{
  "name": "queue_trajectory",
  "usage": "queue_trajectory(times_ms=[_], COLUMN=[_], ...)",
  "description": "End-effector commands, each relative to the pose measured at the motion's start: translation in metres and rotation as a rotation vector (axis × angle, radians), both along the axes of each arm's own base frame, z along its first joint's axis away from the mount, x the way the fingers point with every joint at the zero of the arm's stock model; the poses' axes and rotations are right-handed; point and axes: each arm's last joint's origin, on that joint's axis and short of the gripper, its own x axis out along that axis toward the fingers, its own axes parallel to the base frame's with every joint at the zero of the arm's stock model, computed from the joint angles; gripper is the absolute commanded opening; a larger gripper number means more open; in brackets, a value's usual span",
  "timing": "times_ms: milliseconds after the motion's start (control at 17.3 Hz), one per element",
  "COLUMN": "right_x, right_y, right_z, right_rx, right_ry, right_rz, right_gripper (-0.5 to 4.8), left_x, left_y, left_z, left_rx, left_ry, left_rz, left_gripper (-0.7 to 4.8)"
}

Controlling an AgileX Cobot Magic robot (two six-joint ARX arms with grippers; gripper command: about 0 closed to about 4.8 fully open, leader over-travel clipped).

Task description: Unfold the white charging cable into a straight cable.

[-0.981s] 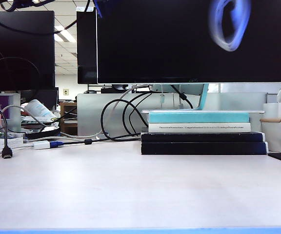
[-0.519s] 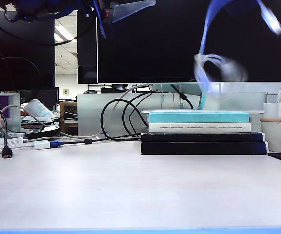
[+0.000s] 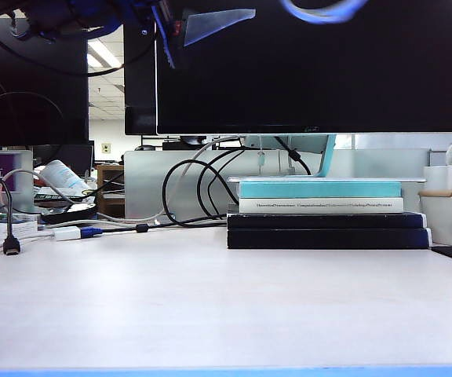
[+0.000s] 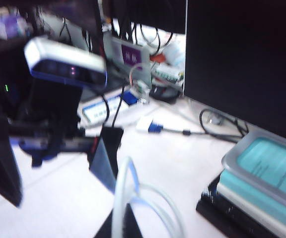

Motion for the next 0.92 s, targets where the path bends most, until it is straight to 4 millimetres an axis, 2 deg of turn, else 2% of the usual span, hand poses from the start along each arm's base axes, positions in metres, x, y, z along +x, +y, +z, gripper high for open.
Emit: queue_trajectory(times_ms=[58, 115, 289, 404, 577, 692, 866, 923], right_x=[-0.012, -0.012, -0.013, -0.014, -0.02, -0.024, -0.027, -0.027], right_y=[-0.003, -0.003, -0.003, -0.003, -0.006, -0.008, -0.01, -0.01], right_z=[0.022, 0.027, 0.032, 0.034, 0.038, 0.043, 0.047, 0.049], right_rx=[0.154, 0.198, 0.252, 0.271, 0.283, 0.302, 0.33, 0.345], right_ry=[-0.09, -0.096, -0.106, -0.111, -0.144, -0.187, -0.218, -0.222], right_rz=[0.061, 0.062, 0.083, 0.094, 0.089, 0.063, 0.055, 0.059], right_gripper=[-0.05, -0.06, -0.05, -0.05, -0.05, -0.05, -0.06, -0.06], left_x=[-0.01, -0.025, -0.036, -0.039, -0.041, -0.045, -0.056, -0.057], left_y=[-0.017, -0.039, -0.055, -0.057, -0.054, -0.056, -0.045, -0.046], left_z=[0.004, 0.01, 0.017, 0.027, 0.038, 0.033, 0.02, 0.018], left_rx=[-0.027, -0.085, -0.172, -0.276, -0.389, -0.395, -0.552, -0.554], left_ry=[-0.055, -0.13, -0.182, -0.218, -0.248, -0.237, -0.23, -0.221], left_rz=[-0.003, -0.001, 0.131, 0.255, 0.32, 0.339, 0.413, 0.419], left_gripper=[4.79, 4.79, 4.79, 4.79, 4.79, 4.79, 4.79, 4.79])
